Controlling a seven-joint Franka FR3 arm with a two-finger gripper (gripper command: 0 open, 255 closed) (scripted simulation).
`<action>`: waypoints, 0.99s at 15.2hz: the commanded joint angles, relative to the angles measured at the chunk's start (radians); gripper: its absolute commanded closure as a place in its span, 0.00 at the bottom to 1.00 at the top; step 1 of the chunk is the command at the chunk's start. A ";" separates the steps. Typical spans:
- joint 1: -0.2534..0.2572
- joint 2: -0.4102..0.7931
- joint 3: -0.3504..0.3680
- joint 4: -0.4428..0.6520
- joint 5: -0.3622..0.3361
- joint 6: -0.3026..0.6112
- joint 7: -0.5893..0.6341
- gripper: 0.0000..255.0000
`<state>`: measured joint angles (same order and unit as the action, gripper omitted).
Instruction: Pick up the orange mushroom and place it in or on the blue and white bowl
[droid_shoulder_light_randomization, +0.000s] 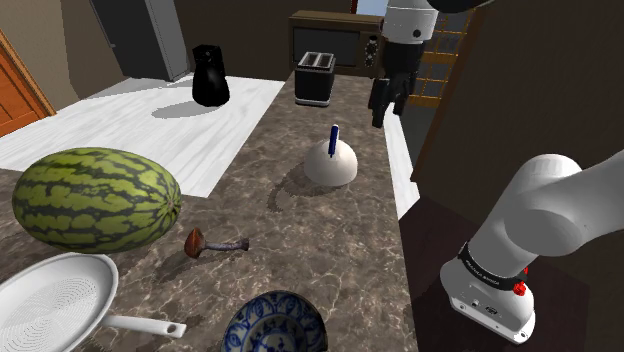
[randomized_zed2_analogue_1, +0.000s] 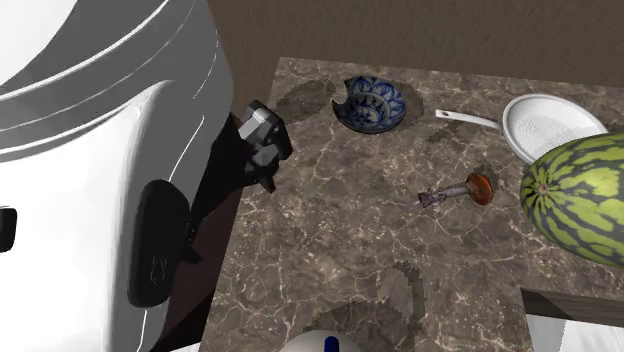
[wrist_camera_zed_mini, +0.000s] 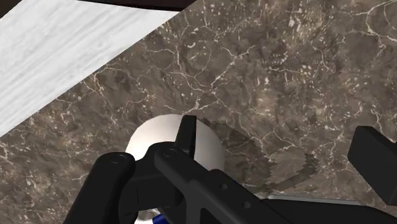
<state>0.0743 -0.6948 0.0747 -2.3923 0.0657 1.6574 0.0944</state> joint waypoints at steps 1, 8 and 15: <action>0.017 0.037 0.035 -0.007 0.021 0.055 0.027 0.00; 0.066 0.201 0.150 0.026 0.065 0.219 0.118 0.00; 0.097 0.403 0.262 0.114 0.052 0.363 0.220 0.00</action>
<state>0.1686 -0.3214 0.3229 -2.2990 0.1230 2.0072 0.3001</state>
